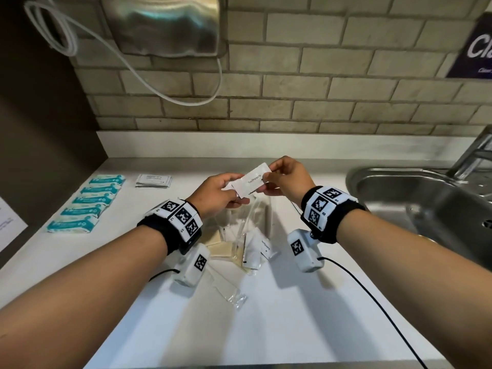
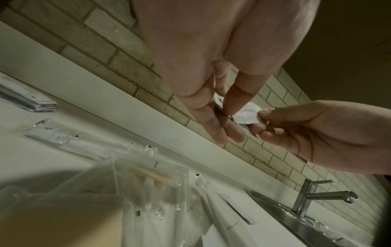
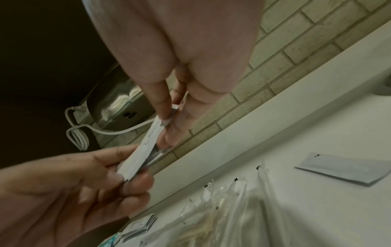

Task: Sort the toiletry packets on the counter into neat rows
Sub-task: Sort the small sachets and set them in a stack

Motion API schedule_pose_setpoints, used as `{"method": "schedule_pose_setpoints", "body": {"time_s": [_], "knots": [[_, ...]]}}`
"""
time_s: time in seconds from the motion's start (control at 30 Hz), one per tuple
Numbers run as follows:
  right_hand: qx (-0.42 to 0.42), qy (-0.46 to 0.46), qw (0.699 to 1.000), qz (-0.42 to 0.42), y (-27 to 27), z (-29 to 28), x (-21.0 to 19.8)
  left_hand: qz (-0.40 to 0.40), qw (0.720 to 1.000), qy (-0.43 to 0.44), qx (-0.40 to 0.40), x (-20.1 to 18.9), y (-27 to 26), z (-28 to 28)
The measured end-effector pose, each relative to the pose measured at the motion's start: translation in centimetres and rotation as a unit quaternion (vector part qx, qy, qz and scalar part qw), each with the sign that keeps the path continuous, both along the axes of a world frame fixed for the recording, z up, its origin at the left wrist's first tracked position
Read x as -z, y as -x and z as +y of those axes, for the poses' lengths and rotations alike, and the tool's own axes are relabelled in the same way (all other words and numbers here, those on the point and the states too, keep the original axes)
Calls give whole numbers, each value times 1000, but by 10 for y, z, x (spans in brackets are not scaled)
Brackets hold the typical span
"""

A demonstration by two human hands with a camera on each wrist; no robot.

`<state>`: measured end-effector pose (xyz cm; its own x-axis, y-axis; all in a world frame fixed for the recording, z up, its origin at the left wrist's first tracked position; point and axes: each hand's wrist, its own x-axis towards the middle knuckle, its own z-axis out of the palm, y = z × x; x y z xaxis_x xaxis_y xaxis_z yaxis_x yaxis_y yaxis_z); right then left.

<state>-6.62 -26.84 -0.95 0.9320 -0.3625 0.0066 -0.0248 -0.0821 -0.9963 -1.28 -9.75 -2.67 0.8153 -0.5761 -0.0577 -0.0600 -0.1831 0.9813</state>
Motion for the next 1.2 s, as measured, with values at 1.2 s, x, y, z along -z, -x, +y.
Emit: {"method": "schedule_pose_setpoints", "body": {"time_s": [1.2], "knots": [[-94, 390, 884, 239, 23, 10, 47, -77, 995, -32, -53, 7, -11, 9]]}}
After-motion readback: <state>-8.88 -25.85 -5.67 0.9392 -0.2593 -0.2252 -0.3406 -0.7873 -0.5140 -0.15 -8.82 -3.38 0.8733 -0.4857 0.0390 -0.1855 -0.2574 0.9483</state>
